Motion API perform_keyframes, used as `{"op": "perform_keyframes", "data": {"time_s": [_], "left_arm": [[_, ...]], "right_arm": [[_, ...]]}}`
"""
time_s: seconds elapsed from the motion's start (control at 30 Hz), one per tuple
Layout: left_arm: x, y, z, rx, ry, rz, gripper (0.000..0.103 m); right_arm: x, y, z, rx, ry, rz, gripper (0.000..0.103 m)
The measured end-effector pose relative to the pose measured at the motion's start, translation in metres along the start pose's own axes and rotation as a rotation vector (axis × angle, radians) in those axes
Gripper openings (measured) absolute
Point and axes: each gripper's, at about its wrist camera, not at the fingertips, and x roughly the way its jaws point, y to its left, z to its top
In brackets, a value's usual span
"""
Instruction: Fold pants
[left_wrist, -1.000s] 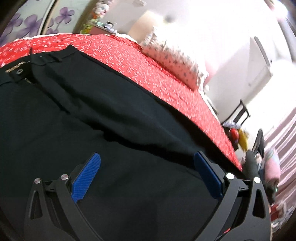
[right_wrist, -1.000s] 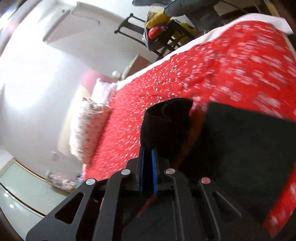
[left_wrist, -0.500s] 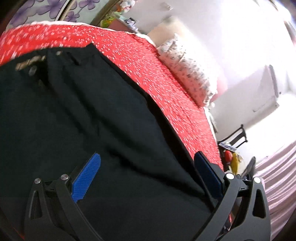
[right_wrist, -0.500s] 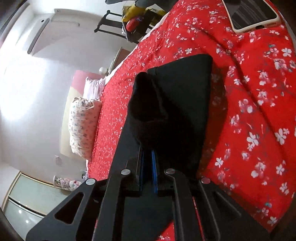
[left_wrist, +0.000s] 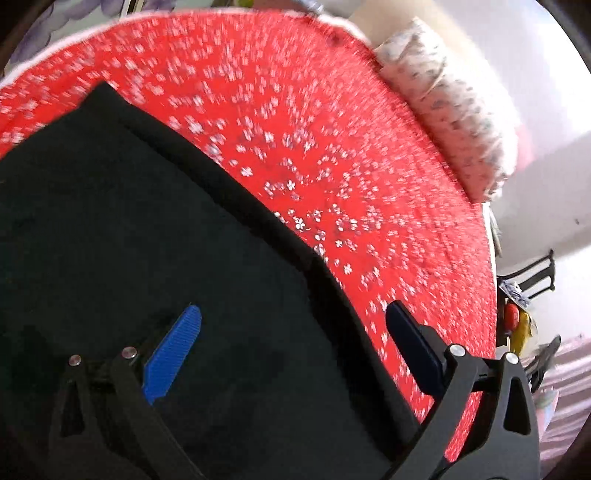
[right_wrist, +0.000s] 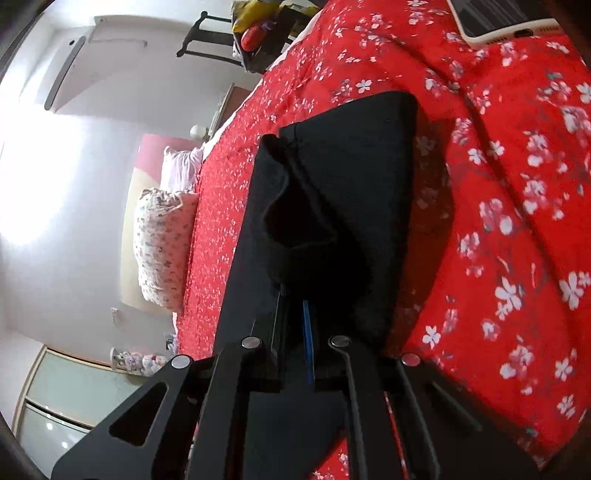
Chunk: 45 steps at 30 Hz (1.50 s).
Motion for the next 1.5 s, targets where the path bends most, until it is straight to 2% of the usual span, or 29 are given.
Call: {"op": "perform_keyframes", "data": {"time_s": [0.03,0.1,0.17,0.27,0.37,0.43,0.47,0.53,0.57,0.6,0.63,0.77,0.87,1.0,1.2,1.33,1.5], "left_arm": [[0.008,-0.003,0.002,-0.009,0.016,-0.006,0.090],[0.026,-0.009,0.006,0.000,0.048,0.034,0.085],[0.039,-0.021,0.007,0.051,0.031,0.135,0.085],[0.049,-0.036,0.010,0.087,0.020,0.240,0.084],[0.054,-0.039,0.013,0.073,0.013,0.344,0.062],[0.053,-0.037,0.015,0.072,0.005,0.360,0.049],[0.050,-0.034,0.015,0.071,0.003,0.347,0.045],[0.044,-0.030,0.013,0.074,0.000,0.278,0.021],[0.039,-0.026,0.012,0.068,-0.003,0.245,0.017],[0.035,-0.023,0.011,0.064,-0.005,0.217,0.007],[0.030,-0.021,0.009,0.061,-0.010,0.189,0.001],[-0.012,-0.022,-0.007,0.115,-0.111,0.137,0.001],[-0.039,-0.019,-0.014,0.131,-0.154,0.101,0.001],[-0.089,0.000,-0.043,0.118,-0.214,0.002,0.001],[-0.161,0.041,-0.104,0.149,-0.299,-0.112,0.001],[-0.197,0.072,-0.158,0.198,-0.357,-0.134,0.001],[-0.211,0.111,-0.223,0.206,-0.366,-0.129,0.001]], "right_arm": [[0.000,0.001,0.000,-0.010,0.002,-0.006,0.008],[0.003,0.006,0.001,-0.031,0.003,-0.016,0.008],[0.003,0.007,0.003,-0.044,0.001,-0.022,0.008],[0.007,0.012,0.004,-0.071,-0.005,-0.038,0.008],[0.009,0.017,0.003,-0.104,-0.014,-0.051,0.008],[0.010,0.019,0.003,-0.113,-0.018,-0.053,0.008],[0.011,0.020,0.002,-0.114,-0.019,-0.053,0.008],[0.011,0.019,0.002,-0.113,-0.020,-0.051,0.008],[0.010,0.017,0.003,-0.112,-0.021,-0.047,0.008],[0.009,0.018,0.003,-0.114,-0.024,-0.044,0.008],[0.007,0.016,0.004,-0.117,-0.027,-0.041,0.008],[0.002,0.021,0.005,-0.160,-0.052,-0.023,0.008],[-0.005,0.025,0.006,-0.196,-0.072,-0.002,0.008],[-0.014,0.025,0.008,-0.202,-0.096,0.036,0.008],[-0.034,0.017,0.021,-0.191,-0.165,0.074,0.008],[-0.048,0.008,0.034,-0.171,-0.219,0.076,0.008],[-0.051,-0.013,0.041,-0.098,-0.199,0.036,0.008]]}}
